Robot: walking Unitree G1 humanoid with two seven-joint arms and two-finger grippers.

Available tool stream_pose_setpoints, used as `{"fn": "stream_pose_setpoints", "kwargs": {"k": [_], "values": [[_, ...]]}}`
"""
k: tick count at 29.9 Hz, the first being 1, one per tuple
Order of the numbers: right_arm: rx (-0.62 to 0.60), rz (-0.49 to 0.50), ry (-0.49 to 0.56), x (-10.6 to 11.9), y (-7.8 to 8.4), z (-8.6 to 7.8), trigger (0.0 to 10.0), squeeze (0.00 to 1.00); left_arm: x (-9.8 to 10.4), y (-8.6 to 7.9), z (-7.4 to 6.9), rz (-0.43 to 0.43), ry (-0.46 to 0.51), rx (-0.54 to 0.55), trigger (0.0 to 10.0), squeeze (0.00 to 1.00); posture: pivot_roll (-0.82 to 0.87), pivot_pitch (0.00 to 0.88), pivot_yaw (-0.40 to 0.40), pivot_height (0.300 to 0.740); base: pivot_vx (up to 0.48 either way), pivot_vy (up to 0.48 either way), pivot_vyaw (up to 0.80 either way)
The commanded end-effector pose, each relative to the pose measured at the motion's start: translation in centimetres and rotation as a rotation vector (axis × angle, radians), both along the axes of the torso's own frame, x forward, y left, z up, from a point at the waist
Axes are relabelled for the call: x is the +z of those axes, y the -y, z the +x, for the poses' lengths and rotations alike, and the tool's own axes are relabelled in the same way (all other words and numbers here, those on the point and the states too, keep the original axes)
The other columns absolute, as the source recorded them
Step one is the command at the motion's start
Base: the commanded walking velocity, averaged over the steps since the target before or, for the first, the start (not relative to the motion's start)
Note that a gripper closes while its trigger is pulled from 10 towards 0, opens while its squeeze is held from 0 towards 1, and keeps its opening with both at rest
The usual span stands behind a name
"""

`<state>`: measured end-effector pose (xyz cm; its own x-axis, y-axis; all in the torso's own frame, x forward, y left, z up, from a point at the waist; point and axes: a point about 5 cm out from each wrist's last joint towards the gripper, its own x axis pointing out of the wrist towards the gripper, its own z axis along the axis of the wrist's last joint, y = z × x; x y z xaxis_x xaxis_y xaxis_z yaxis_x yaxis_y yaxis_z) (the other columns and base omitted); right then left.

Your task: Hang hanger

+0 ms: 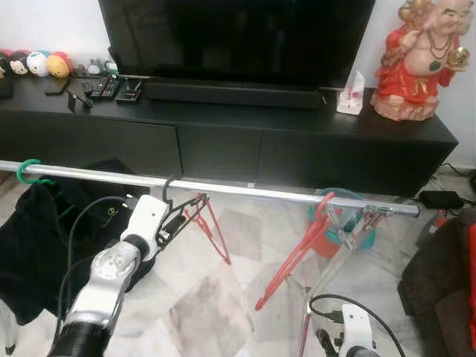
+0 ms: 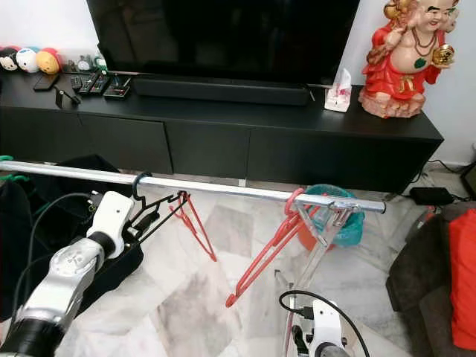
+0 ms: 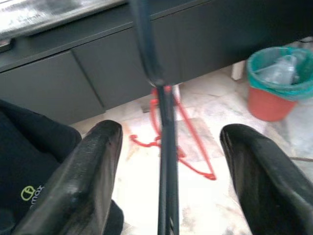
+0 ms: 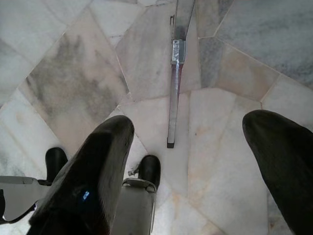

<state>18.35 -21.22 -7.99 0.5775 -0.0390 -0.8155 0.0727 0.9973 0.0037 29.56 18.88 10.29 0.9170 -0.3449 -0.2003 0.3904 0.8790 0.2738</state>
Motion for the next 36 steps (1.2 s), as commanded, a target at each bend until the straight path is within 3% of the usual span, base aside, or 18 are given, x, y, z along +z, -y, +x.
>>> {"fn": "stream_pose_setpoints", "kwargs": {"k": [1,7,12,17,22,23,24,25,36], "values": [[0.000,-0.006,-0.001,0.1,0.2,0.0,10.0,0.00,0.4,0.4,-0.4,-0.009,-0.001,-0.048,10.0,1.00,0.03,0.011,-0.036,0.740,0.000,0.000,0.00],[0.002,-0.007,-0.001,0.1,0.3,0.1,10.0,0.00,1.2,-0.5,-1.5,-0.040,0.024,-0.051,10.0,1.00,0.03,0.015,-0.036,0.740,0.000,0.000,0.00],[0.004,-0.006,-0.001,0.1,0.3,0.1,10.0,0.00,1.8,-1.0,-3.3,-0.140,0.001,-0.091,10.0,1.00,0.03,0.016,-0.036,0.740,0.000,0.000,0.00],[0.008,-0.006,-0.001,0.1,0.2,0.1,10.0,0.00,1.9,-1.2,-3.8,-0.150,-0.020,-0.117,10.0,1.00,0.04,0.016,-0.037,0.740,0.000,0.000,0.00],[0.006,-0.007,-0.001,0.1,0.3,0.1,10.0,0.00,2.9,-1.8,-3.9,-0.157,0.024,-0.079,10.0,1.00,0.03,0.014,-0.036,0.740,0.000,0.000,0.00],[0.005,-0.007,-0.001,0.1,0.3,0.1,10.0,0.00,3.3,-1.9,-4.1,-0.177,0.038,-0.072,10.0,0.83,0.03,0.014,-0.036,0.740,0.000,0.000,0.00],[0.006,-0.007,-0.001,0.1,0.3,0.1,10.0,0.00,3.5,-2.0,-4.2,-0.192,0.049,-0.067,10.0,0.00,0.03,0.014,-0.036,0.740,0.000,0.000,0.00],[0.007,-0.008,-0.001,0.1,0.3,0.1,10.0,0.00,4.0,-2.1,-4.6,-0.234,0.064,-0.060,10.0,0.00,0.03,0.016,-0.037,0.740,0.000,0.000,0.00],[0.013,-0.010,-0.002,0.1,0.4,0.1,10.0,0.00,5.4,-3.4,-5.8,-0.349,0.089,-0.015,10.0,0.00,0.04,0.019,-0.040,0.740,0.000,0.000,0.00]]}}
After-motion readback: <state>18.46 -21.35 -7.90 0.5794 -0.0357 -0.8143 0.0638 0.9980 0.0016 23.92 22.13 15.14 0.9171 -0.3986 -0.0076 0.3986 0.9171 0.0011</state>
